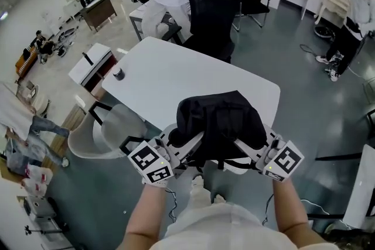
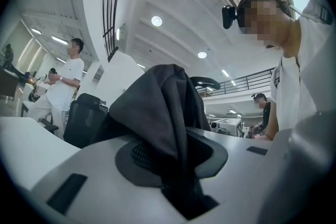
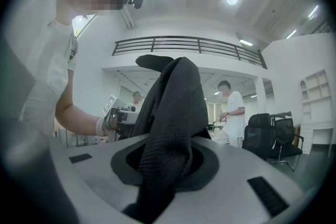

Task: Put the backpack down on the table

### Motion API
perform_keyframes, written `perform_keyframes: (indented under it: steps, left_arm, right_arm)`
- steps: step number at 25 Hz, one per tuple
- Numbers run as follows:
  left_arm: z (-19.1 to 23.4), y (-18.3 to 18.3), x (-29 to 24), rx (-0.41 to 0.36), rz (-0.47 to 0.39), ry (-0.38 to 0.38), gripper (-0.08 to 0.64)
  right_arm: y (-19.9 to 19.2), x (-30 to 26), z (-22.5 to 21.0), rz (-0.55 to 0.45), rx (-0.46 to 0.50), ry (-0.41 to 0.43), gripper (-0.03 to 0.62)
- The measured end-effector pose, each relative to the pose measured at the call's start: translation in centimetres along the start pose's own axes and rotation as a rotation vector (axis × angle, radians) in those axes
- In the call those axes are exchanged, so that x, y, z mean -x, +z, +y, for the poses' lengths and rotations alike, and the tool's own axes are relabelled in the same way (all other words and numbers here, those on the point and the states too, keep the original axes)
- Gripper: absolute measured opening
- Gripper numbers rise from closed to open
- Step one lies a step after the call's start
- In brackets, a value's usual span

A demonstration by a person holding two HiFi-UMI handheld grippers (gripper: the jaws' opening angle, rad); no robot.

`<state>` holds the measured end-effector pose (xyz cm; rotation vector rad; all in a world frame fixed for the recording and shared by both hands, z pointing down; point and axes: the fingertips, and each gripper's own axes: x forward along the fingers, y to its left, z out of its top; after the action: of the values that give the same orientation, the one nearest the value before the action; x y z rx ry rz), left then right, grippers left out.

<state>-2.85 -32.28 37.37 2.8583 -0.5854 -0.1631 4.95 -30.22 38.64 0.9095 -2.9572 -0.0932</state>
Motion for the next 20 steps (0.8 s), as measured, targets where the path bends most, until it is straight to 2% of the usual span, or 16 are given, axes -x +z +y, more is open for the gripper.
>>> perform_keyframes:
  steps: [5,10,20]
  left_arm:
    - [3.9,1.0,-2.3,-0.005,-0.009,-0.01,0.121]
    - [7.9,0.7,-4.5,-0.005,0.005,-0.018,0.121]
    - [14.5,-2.8,-8.6,0.015,0.049,-0.018,0.12]
  right_arm:
    - [-0.1,-2.2,-4.2,0.01,0.029,-0.026,0.092]
    - [-1.4,-4.2,-7.7,0.018,0.016,-0.05,0.092]
    - [-6.4,-6.6,-13.5,0.064,-0.032,-0.128,0.092]
